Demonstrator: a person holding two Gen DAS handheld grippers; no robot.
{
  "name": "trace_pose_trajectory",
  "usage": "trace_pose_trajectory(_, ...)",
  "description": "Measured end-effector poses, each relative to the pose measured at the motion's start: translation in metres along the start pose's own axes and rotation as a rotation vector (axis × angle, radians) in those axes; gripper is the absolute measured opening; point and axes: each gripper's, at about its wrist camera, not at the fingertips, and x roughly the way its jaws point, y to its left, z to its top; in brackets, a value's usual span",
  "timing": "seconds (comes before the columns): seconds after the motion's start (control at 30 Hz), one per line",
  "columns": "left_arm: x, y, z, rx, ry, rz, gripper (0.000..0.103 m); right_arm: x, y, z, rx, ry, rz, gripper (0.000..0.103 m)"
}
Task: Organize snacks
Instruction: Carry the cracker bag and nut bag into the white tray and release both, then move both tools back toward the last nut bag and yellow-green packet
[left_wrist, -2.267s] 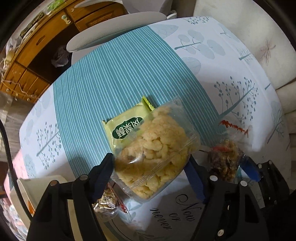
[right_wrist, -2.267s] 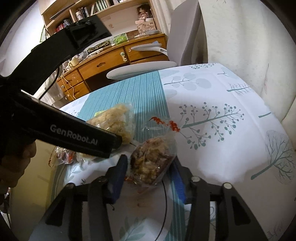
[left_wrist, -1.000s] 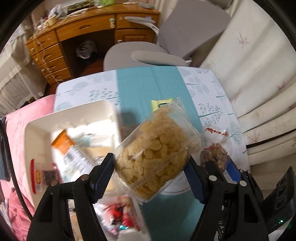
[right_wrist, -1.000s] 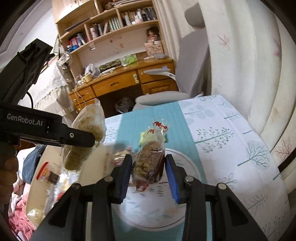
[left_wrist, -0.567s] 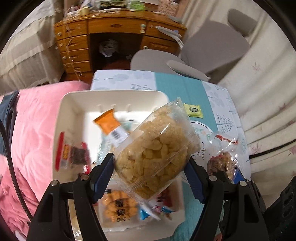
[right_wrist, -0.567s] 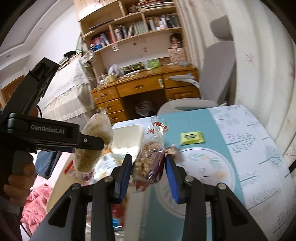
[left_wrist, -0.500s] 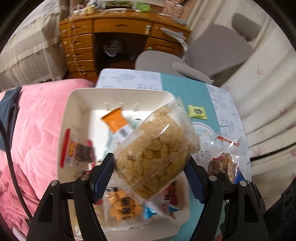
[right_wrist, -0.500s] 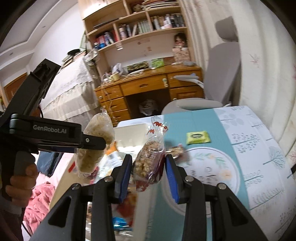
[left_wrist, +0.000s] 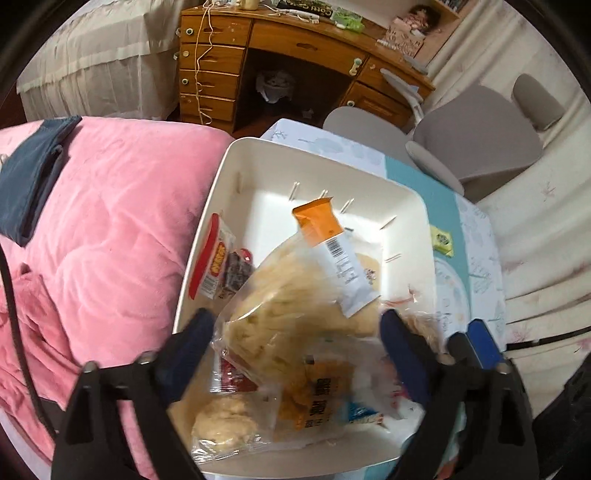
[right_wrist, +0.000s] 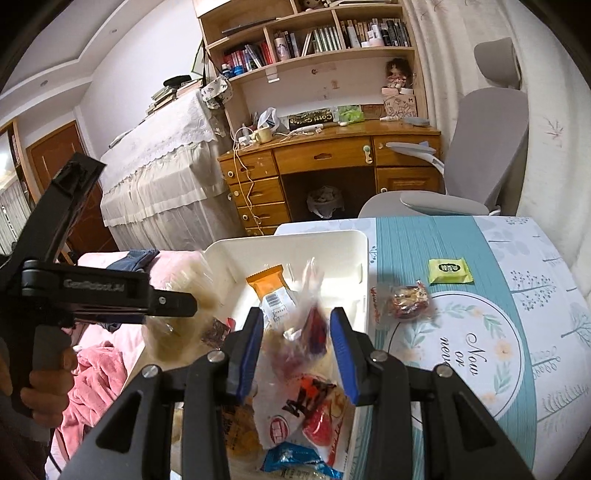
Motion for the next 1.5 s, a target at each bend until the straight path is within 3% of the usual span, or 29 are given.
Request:
trace_pose_trajectory(0.07,-0.001,-0.002,-0.003,0.005,-0.002,-0.016,0.094,0.002,-0.002,0.0,0.01,0.005,-0.01,0.058)
trace_pose_trajectory(0.5,-0.004,-0.058,-0.015,0.042,-0.078,-0.031,0.094,-0.01,-0.057,0.009,0.094,0.049,-0.071,0.058)
trace_pose_trajectory(0.77,-0.006,-0.123,-0.023,0.059,-0.16,-0.049,0.094,-0.016,-0.119,0.025,0.167,0.111,-0.04,0.058)
trace_pose_trajectory(1.17,0.022,-0.222,-0.042,0.034,-0.213,-0.059,0.094,-0.015,-0.211,0.056,0.233,0.241,-0.004,0.058)
trace_pose_trajectory(1.43,0.065,-0.263,-0.06,0.019,-0.264,0.047,0.094,0.009,-0.265,0.086,0.32,0.358,0.026,0.058)
trace_pose_trajectory(1.5,0.075,-0.269,-0.063,0.026,-0.289,0.099,0.094,0.022,-0.275,0.092,0.353,0.41,0.042,0.064)
